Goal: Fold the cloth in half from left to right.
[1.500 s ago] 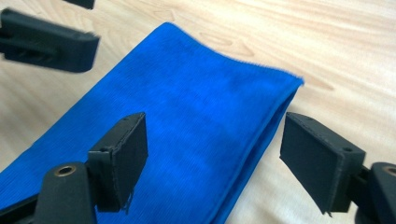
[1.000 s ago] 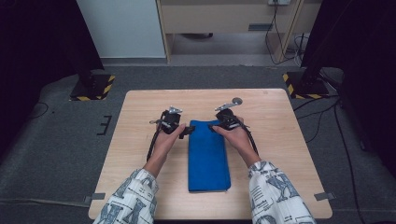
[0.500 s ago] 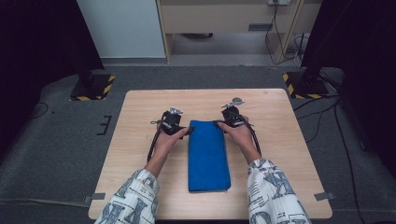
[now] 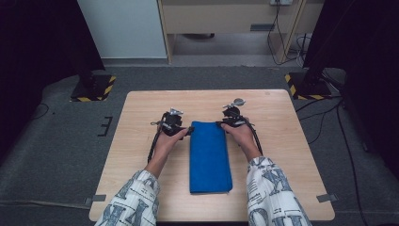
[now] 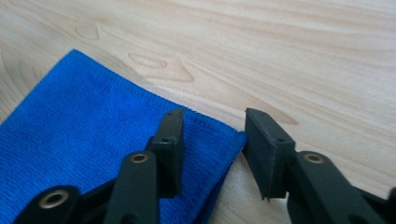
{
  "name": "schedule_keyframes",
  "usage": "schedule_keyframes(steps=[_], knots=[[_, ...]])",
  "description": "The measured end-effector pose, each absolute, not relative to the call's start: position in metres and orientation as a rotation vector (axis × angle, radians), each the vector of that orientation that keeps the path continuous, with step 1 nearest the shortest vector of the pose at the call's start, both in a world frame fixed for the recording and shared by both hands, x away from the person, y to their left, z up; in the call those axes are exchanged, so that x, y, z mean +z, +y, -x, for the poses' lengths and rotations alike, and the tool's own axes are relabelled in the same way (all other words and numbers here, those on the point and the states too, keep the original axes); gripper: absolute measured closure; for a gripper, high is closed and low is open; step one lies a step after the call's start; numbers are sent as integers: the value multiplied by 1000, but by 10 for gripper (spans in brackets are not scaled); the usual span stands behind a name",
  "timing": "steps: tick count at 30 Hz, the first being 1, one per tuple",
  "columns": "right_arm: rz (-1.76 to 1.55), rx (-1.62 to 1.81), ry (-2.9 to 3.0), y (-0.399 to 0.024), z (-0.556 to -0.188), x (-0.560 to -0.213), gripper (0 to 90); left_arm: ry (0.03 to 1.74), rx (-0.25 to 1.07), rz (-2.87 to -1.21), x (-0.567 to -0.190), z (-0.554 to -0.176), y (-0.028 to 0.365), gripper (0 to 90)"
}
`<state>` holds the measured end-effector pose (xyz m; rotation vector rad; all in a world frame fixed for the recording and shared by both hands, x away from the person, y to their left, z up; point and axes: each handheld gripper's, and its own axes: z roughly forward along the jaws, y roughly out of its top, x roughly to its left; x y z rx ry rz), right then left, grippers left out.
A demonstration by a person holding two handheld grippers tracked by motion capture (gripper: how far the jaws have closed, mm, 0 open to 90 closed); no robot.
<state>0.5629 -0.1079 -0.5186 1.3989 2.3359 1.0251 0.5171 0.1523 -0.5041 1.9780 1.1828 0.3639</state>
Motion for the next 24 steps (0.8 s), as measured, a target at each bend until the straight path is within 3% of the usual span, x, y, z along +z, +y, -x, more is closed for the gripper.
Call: schedule_keyframes(steps=[14, 24], knots=[[-1330, 1010, 2369, -100, -556, -525, 832, 1186, 365, -1979, -514, -522, 145, 345], [-1323, 1041, 2354, -103, -551, -527, 850, 1199, 362, -2001, -522, -534, 131, 405]])
